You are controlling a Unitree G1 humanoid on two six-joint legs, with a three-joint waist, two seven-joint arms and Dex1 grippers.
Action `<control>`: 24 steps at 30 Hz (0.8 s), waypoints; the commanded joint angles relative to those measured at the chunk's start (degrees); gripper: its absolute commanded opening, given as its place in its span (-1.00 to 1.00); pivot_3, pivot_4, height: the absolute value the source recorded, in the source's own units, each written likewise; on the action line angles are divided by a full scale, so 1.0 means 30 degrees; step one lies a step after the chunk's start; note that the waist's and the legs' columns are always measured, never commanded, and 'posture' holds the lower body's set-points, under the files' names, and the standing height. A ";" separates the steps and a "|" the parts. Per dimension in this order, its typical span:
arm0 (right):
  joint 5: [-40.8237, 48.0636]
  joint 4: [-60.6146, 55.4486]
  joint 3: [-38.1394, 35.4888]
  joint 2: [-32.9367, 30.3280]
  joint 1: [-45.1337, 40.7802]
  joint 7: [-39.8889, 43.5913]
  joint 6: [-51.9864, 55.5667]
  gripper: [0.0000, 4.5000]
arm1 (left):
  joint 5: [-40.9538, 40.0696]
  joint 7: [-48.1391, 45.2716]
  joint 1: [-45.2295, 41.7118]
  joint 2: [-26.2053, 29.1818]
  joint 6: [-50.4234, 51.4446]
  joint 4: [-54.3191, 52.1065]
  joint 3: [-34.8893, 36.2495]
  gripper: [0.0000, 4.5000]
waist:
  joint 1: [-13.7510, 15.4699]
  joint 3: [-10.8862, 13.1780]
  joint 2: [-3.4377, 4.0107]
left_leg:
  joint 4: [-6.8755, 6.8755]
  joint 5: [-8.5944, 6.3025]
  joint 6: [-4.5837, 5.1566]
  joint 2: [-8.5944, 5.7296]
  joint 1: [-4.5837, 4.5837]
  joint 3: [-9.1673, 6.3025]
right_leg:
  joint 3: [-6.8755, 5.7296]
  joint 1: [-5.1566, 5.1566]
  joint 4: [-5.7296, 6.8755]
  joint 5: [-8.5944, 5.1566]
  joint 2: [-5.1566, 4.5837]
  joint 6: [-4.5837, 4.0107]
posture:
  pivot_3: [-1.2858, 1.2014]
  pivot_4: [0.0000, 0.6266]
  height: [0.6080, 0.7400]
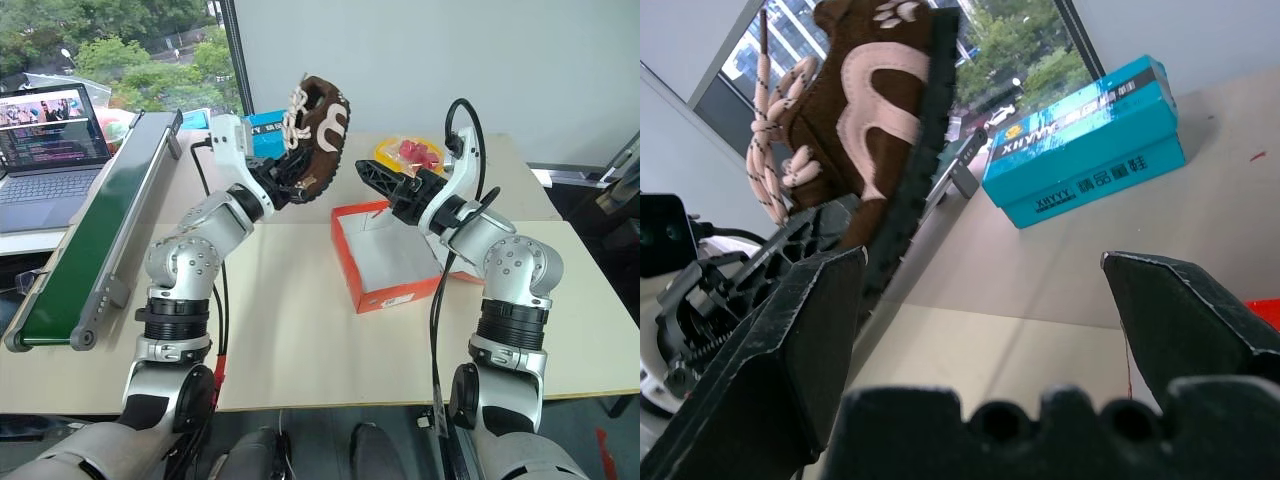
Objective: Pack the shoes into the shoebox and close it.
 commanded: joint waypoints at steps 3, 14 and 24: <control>0.0599 -0.0370 -0.0145 -0.0022 -0.1095 -0.0103 -0.0044 1.00 | -0.0096 -0.0026 -0.0057 -0.0516 0.0262 -0.0909 -0.0488 -0.96 | 0.0008 0.0000 0.0001 | 0.0000 0.0000 0.0000 0.0001 -0.0003 -0.0003 | 0.0000 -0.0004 0.0002 0.0000 0.0001 0.0001 | 0.03 -0.52 1.00; -0.0346 0.1881 0.0321 0.0469 -0.1637 0.0472 -0.1329 1.00 | -0.0210 0.0249 -0.0349 -0.2259 0.0387 -0.1198 -0.1250 -0.96 | 0.0043 0.0000 0.0000 | 0.0003 0.0001 0.0001 -0.0005 -0.0005 0.0001 | -0.0001 -0.0001 -0.0003 0.0000 -0.0002 0.0002 | 0.03 -0.52 1.00; -0.0007 0.3299 -0.0516 0.0771 -0.2286 0.0240 -0.2346 -0.22 | -0.0151 0.0824 -0.0008 -0.2452 0.0473 -0.1524 -0.1049 -0.96 | 0.0064 0.0001 0.0002 | 0.0002 0.0001 0.0002 -0.0005 -0.0007 -0.0006 | 0.0003 -0.0002 -0.0004 0.0001 -0.0001 0.0004 | 0.03 -0.52 1.00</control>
